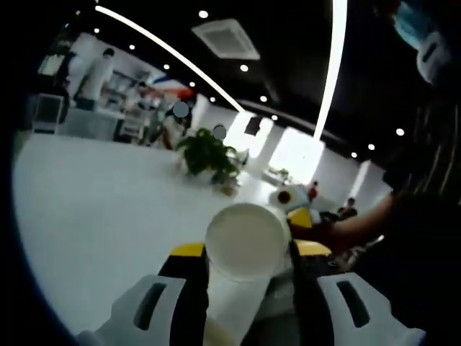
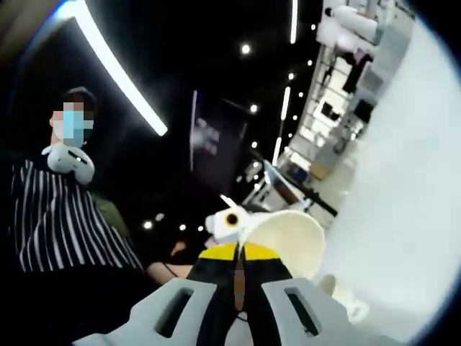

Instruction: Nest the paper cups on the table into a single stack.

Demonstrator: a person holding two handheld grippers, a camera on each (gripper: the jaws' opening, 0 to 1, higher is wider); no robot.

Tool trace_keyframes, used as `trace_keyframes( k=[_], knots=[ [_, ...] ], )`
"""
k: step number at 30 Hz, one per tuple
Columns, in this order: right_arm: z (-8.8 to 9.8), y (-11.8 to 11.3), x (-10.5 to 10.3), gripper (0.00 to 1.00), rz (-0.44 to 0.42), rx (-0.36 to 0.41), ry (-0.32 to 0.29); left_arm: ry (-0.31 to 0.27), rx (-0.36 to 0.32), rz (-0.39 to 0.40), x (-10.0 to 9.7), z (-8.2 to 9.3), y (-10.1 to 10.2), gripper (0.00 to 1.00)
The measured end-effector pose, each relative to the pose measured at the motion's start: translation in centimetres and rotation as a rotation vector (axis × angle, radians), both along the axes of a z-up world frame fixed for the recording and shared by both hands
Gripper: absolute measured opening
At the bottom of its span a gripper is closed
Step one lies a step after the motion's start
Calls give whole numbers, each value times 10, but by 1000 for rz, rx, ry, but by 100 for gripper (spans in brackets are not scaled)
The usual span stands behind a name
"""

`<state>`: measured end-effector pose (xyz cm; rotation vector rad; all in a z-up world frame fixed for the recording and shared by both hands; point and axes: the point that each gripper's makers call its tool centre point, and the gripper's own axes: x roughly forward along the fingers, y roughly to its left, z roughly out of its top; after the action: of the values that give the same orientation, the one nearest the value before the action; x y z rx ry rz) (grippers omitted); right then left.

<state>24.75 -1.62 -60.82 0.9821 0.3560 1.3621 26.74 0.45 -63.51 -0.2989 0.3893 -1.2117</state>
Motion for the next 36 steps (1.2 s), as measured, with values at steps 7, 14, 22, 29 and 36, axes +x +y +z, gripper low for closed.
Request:
trace_keyframes(
  k=[7,14,22,29,36],
  knots=[
    [2,3,-3,0,24,-13,5,-18,-16,-6,-4,-3,4,44],
    [-1,8,-2,0,38,-42,21,-25,-30,25,-5,-7,7,55],
    [-6,14,-1,0,38,-87,20,-42,-7,51,-9,-14,15,63],
    [-5,20,-2,0,58,-94,18,-57,43,67,-16,-24,22,73],
    [-7,26,-3,0,87,-139,5,-101,76,92,-17,-29,30,75]
  ],
)
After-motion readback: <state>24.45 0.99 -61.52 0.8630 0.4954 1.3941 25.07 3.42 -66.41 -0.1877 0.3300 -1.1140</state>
